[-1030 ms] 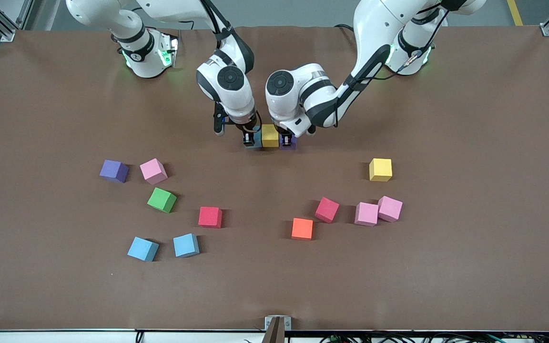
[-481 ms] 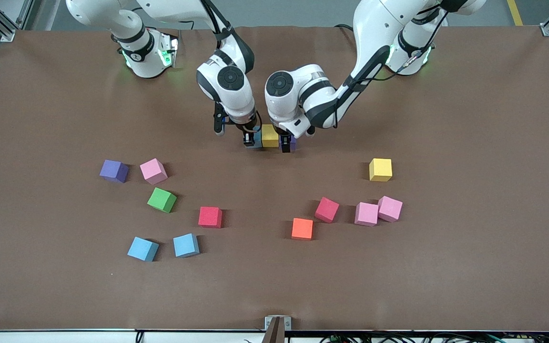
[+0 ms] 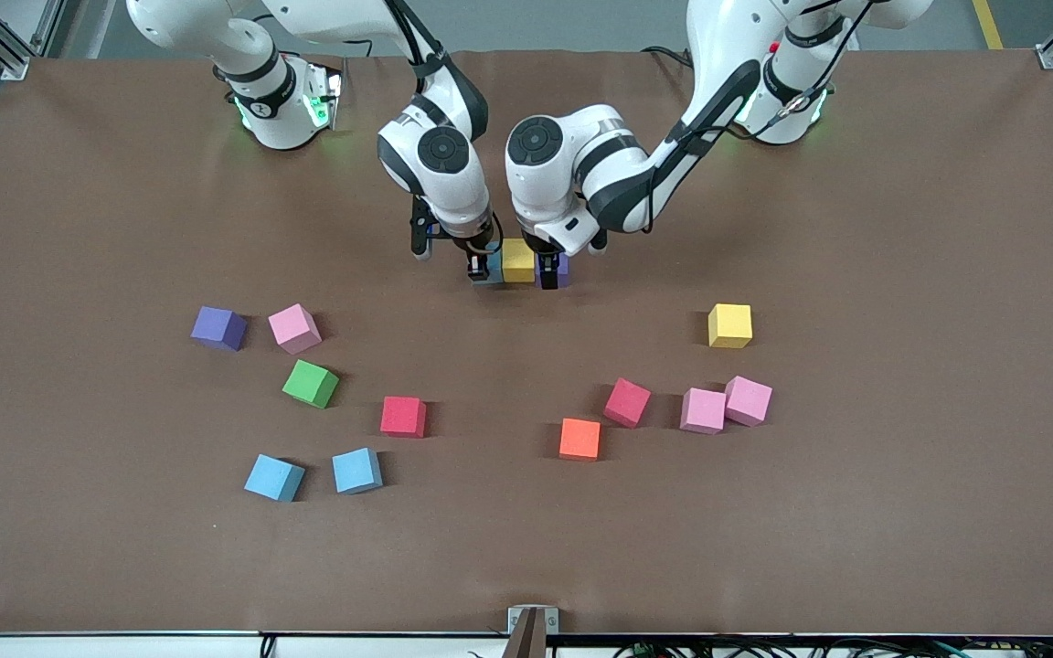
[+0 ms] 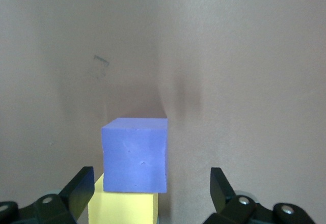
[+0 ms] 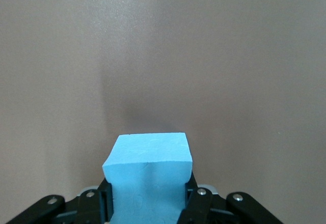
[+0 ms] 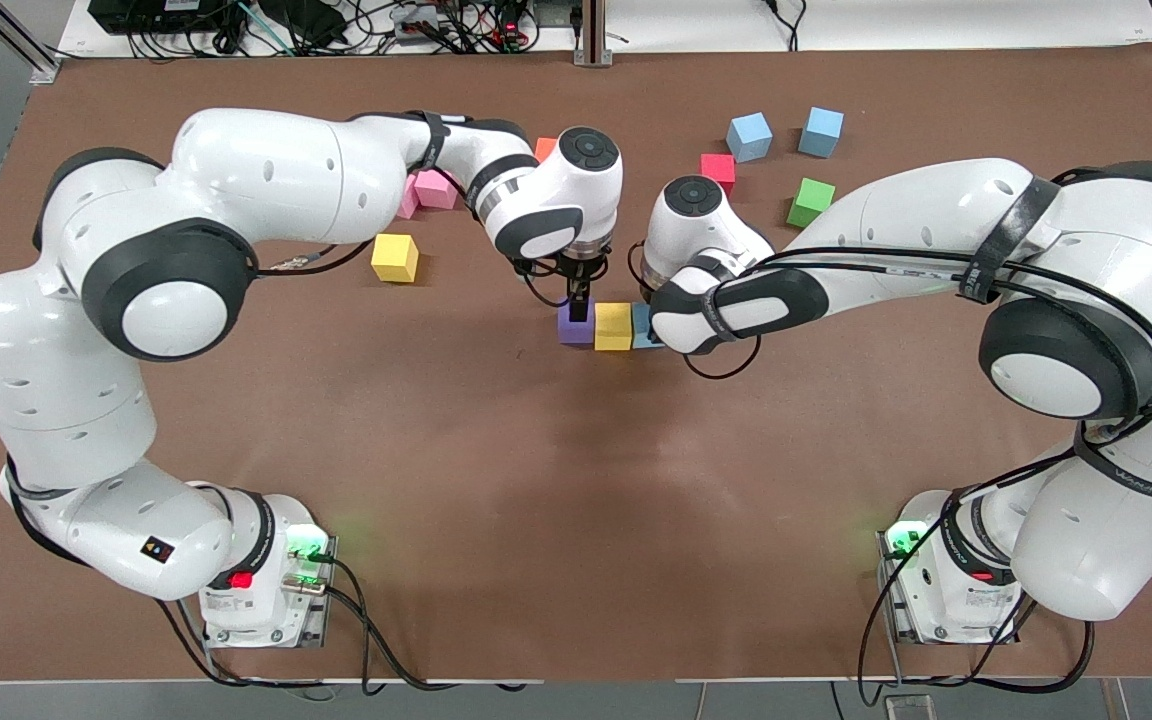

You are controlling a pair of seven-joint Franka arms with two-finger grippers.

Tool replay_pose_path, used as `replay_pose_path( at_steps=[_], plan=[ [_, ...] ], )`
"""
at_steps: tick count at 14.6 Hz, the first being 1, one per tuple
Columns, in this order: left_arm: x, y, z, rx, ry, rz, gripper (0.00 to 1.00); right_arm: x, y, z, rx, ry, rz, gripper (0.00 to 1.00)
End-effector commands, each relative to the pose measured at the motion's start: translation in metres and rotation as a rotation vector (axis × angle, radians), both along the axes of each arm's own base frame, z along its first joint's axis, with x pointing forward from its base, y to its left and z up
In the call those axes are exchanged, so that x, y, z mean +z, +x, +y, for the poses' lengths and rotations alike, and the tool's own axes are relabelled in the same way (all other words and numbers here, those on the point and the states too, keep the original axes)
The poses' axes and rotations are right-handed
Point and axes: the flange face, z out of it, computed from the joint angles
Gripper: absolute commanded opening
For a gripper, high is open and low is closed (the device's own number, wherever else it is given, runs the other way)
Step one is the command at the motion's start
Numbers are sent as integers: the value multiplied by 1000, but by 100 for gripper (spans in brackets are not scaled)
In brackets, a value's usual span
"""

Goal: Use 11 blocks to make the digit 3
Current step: 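Place the blue cube beside yellow while the left gripper places purple opposite, then move the left gripper to the second yellow cube and grasp it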

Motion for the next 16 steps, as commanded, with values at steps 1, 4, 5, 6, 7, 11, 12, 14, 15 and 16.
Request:
replay_pose_path(
  at_steps=[1, 4, 5, 6, 7, 11, 12, 14, 15, 16],
  plan=[
    [22, 7, 11, -8, 18, -23, 100, -9, -3, 8, -14, 0, 3, 3],
    [40, 30, 28, -135, 14, -34, 100, -9, -2, 7, -14, 0, 2, 12],
    [47, 37, 33, -190, 13, -36, 100, -9, -2, 7, -12, 0, 2, 17],
    [55, 54, 49, -222, 8, -37, 100, -9, 0, 6, -15, 0, 2, 23],
    [63, 65, 60, -254, 5, -46, 100, -8, 2, 6, -14, 3, 0, 33],
    [77, 90, 88, -427, 12, -49, 98, -7, 3, 8, -12, 5, -4, 100],
    [80, 98, 99, -482, 15, -48, 98, -5, 8, 8, -23, 7, -6, 100],
    [86, 111, 117, -613, 23, -46, 98, -4, 10, 8, -23, 10, -8, 100],
    [84, 118, 128, -682, 28, -35, 98, -5, 10, 8, -21, 9, -7, 100],
    [80, 121, 137, -750, 33, -20, 98, -5, 10, 8, -21, 8, -6, 100]
  ],
)
